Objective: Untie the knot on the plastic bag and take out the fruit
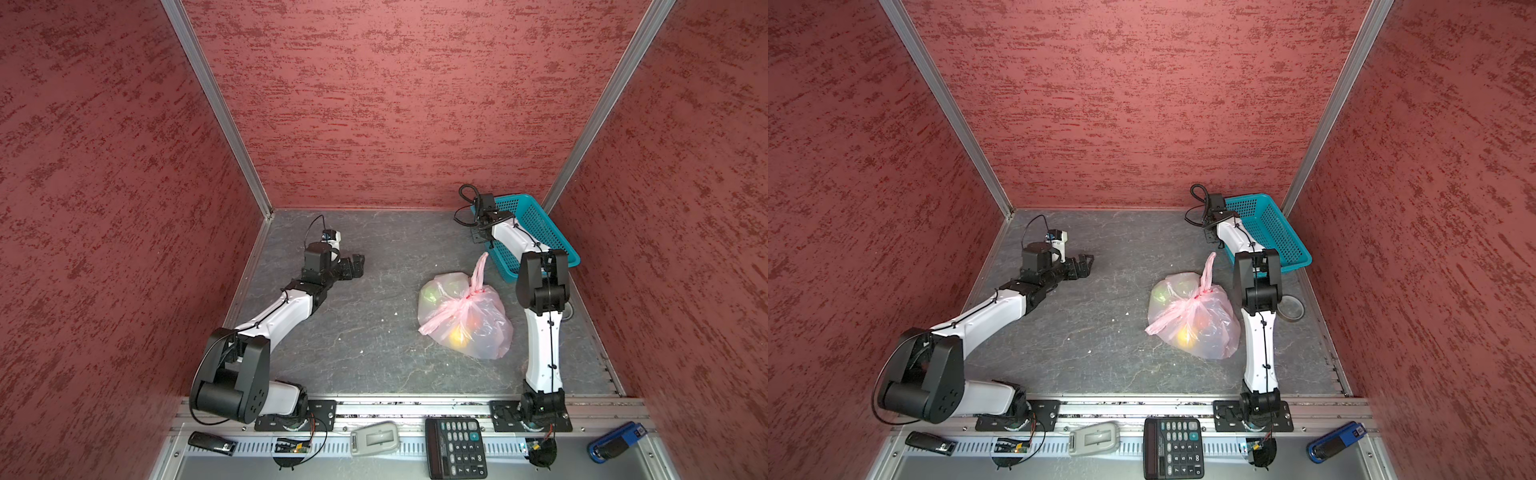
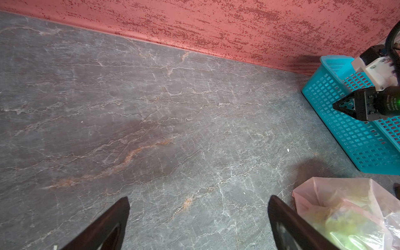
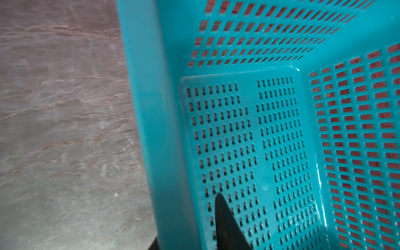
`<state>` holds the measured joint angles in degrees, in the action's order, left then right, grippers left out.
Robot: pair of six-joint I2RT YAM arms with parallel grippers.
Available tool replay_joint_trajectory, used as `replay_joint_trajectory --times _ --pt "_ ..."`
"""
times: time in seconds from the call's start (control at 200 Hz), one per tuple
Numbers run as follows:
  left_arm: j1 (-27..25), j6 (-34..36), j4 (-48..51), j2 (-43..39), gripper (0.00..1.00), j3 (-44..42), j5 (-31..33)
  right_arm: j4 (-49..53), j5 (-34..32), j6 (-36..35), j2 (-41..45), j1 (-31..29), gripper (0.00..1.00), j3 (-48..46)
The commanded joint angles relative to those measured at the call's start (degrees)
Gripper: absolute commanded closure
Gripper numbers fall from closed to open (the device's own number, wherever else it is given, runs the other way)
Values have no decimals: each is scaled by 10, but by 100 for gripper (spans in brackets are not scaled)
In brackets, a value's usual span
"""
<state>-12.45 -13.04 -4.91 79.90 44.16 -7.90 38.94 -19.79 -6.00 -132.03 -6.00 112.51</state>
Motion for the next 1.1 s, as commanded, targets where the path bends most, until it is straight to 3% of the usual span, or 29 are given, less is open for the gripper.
replay_joint_trajectory --times 0.0,0.621,0.887,1.092 --pt "0 8 -1 9 0 15 -4 36 -17 34 -23 4 74 28" --pt "-14 -2 -7 15 0 13 3 108 17 97 -59 -32 73 117" --pt "-26 3 3 3 0 15 5 145 24 90 -12 -43 52 146" --pt "-59 25 42 9 0 49 -2 157 89 117 107 -44 30 58"
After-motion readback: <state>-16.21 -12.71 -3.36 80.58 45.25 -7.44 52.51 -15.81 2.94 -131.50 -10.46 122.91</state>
